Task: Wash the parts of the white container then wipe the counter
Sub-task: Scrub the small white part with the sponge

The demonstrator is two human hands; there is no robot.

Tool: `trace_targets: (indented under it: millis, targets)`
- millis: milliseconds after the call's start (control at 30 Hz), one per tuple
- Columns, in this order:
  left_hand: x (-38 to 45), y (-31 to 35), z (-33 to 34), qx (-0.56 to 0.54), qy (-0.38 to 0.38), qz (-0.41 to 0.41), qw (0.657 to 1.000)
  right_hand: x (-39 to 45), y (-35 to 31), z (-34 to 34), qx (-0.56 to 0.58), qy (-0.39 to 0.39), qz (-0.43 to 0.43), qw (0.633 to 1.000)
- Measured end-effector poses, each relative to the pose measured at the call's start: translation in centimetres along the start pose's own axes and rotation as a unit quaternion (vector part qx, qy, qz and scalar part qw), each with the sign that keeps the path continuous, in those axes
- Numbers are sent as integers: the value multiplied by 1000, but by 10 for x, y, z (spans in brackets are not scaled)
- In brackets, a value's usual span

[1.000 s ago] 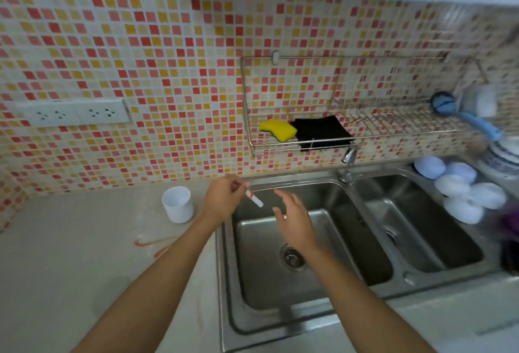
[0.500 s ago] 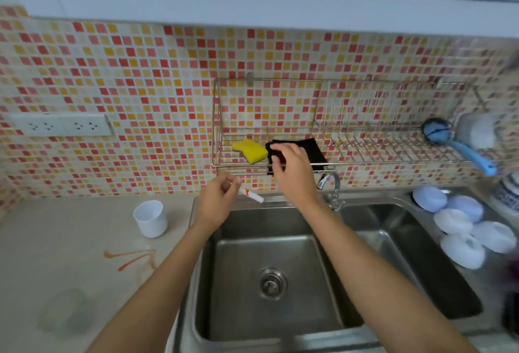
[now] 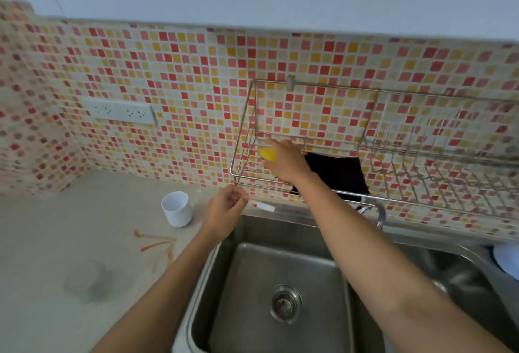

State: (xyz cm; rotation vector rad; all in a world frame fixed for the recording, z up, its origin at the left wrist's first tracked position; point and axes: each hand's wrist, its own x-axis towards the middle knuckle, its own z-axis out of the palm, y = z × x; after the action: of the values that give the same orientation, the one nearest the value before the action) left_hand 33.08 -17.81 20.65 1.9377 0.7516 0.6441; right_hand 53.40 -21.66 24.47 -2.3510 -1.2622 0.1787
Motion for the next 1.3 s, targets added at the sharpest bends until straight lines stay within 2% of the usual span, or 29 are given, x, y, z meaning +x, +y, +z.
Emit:
trace_targets:
  millis: [133,267,500,667,800,933,1100,1300]
  targets:
    - [2,-18,6,-22,-9,-18,1000,12,9,12,-5,-20,8,1000]
    - [1,-26,15,-51,-13,-34,998,13,11,10,10,5,1,1000]
    - [-8,-12,20,-50,-55,-12,997,-24,-2,-20,55,166,-19,984]
    - [-13,-10,25,-48,-30,-13,998,-94,-10,-29,88,270,-32,958]
    - [-24,-17,37,-104,-18,-45,993,-149,-5,1,125,293,-15,948]
    - [-37,-31,51,-120,-9,-66,991,-186,3,47,147,297,56,942]
    - [-46,-42,67,-126,-7,-125,984,-201,0,94,119,311,98,938]
    - [-46,-38,72,-157,5,-128,979,-198,-7,128,93,339,59,934]
